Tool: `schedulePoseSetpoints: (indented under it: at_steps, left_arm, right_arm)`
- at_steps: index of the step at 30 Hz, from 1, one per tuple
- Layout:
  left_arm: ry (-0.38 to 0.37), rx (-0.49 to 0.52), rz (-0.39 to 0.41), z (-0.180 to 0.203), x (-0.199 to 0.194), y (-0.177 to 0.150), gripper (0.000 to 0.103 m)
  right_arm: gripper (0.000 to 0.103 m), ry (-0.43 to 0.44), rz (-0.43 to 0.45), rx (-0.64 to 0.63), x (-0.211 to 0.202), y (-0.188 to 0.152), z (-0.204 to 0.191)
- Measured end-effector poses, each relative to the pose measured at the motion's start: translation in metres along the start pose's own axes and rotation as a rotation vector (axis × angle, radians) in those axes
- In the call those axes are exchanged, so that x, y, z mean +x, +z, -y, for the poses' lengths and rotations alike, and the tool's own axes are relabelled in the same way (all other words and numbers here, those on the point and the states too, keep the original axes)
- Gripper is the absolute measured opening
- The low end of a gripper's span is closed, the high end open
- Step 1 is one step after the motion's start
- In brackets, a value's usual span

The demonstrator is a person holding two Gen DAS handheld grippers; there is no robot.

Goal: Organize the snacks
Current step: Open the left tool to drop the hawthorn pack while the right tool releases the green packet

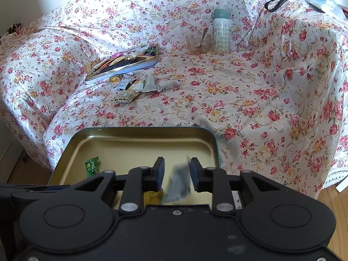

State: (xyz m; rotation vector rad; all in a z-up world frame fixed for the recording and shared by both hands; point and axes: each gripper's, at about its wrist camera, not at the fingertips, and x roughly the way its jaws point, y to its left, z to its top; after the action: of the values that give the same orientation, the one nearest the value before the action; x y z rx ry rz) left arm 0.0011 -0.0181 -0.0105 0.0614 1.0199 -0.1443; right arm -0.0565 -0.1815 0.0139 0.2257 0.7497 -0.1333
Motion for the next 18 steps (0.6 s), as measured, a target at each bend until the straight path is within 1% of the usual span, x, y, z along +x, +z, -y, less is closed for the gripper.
schedulePoseSetpoints:
  at_steps: [3,12,14,18]
  left_arm:
    - [0.0,-0.002,0.001,-0.0006,-0.0002,-0.0009,0.044]
    - [0.033,0.002,0.002,0.0028,0.0013,-0.0015,0.044]
    - [0.04,0.008,0.005,0.0046,0.0009,-0.0018,0.044]
    - [0.048,0.027,0.017,0.0083,-0.0003,-0.0017,0.045]
  right_arm:
    - [0.031,-0.002,-0.002,-0.001,0.0001,-0.0001,-0.0004]
    - [0.038,0.031,-0.007,-0.009,-0.0014,-0.0001,-0.0023]
    - [0.042,0.038,-0.013,-0.004,-0.0008,-0.0006,-0.0002]
    - [0.043,0.032,-0.023,0.008,0.0003,-0.0012,0.0034]
